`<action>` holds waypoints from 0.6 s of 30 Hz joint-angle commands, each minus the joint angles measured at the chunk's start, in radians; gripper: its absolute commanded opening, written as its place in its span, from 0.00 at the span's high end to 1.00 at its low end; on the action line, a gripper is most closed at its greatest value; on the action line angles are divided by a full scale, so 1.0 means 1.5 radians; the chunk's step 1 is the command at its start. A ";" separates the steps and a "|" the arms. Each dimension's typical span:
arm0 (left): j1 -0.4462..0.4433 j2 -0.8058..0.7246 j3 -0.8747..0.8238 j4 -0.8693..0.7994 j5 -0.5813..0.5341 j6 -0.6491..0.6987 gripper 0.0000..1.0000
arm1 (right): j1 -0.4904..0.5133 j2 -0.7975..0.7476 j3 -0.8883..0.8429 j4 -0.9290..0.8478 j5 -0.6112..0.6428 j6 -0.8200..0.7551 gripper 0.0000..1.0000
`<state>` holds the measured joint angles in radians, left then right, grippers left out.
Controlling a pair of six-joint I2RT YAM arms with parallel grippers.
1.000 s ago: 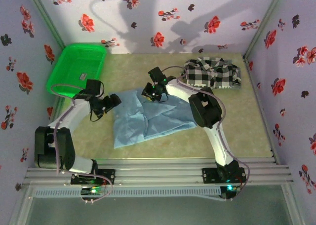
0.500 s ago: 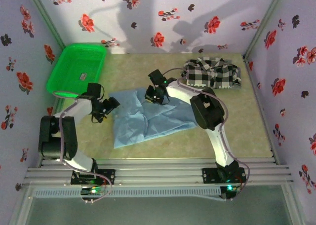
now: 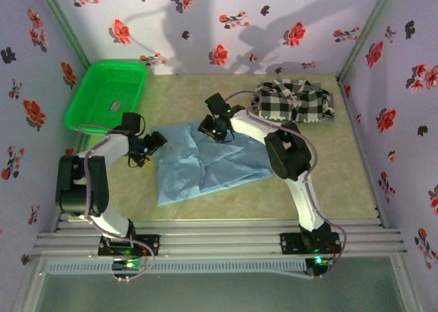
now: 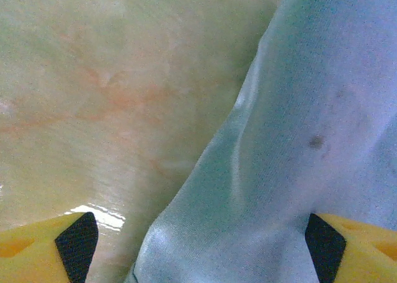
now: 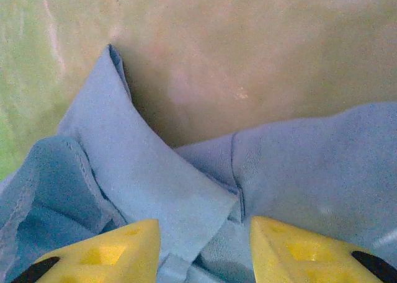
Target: Fold and stack the long sleeve shirts
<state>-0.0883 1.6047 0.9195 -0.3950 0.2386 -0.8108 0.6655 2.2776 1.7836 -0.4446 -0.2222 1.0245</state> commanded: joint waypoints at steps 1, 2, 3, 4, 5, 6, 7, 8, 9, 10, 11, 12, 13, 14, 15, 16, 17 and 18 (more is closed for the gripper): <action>0.004 0.008 0.002 0.009 0.013 -0.008 0.11 | -0.003 0.019 0.024 0.000 0.016 0.009 0.56; 0.004 0.007 0.001 0.011 0.013 -0.008 0.11 | -0.002 0.022 0.031 0.001 0.014 0.010 0.57; 0.004 0.007 0.000 0.012 0.014 -0.007 0.11 | -0.002 0.024 0.036 0.001 0.013 0.011 0.57; 0.004 0.007 -0.001 0.013 0.016 -0.007 0.11 | -0.002 0.028 0.042 -0.001 0.011 0.013 0.57; 0.004 0.008 -0.002 0.016 0.017 -0.008 0.11 | -0.002 0.030 0.044 -0.001 0.008 0.015 0.58; 0.004 0.009 -0.003 0.017 0.018 -0.008 0.11 | -0.002 0.032 0.044 0.000 0.007 0.018 0.60; 0.004 0.008 -0.004 0.018 0.019 -0.008 0.11 | -0.002 0.033 0.044 0.001 0.007 0.021 0.62; 0.004 0.008 -0.005 0.019 0.020 -0.008 0.11 | -0.002 0.032 0.041 0.002 0.007 0.023 0.63; 0.003 0.009 -0.005 0.020 0.021 -0.007 0.12 | -0.001 0.030 0.038 0.005 0.007 0.025 0.66; 0.004 0.010 -0.005 0.018 0.020 -0.007 0.11 | -0.001 0.029 0.036 0.007 0.007 0.026 0.69; 0.004 0.009 -0.004 0.020 0.020 -0.006 0.12 | -0.001 0.027 0.037 0.008 0.008 0.027 0.73; 0.004 0.010 -0.005 0.020 0.021 -0.006 0.11 | -0.001 0.025 0.037 0.008 0.008 0.027 0.78; 0.004 0.012 -0.005 0.020 0.021 -0.005 0.12 | -0.001 0.024 0.039 0.007 0.009 0.026 0.82; 0.004 0.014 -0.005 0.020 0.021 -0.004 0.11 | -0.001 0.023 0.041 0.003 0.011 0.026 0.87; 0.004 0.013 -0.005 0.022 0.022 -0.004 0.12 | -0.001 0.023 0.042 0.001 0.009 0.026 0.90; 0.004 0.014 -0.003 0.022 0.022 -0.004 0.12 | -0.001 0.022 0.042 0.000 0.006 0.026 0.92; 0.004 0.016 -0.004 0.021 0.022 -0.003 0.12 | -0.001 0.017 0.041 -0.004 0.006 0.024 0.93; 0.004 0.016 -0.002 0.020 0.021 -0.003 0.12 | 0.000 0.009 0.038 -0.010 0.007 0.023 0.93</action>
<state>-0.0883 1.6081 0.9192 -0.3725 0.2565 -0.8108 0.6655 2.3062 1.8210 -0.4366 -0.2203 1.0580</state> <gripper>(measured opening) 0.883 0.075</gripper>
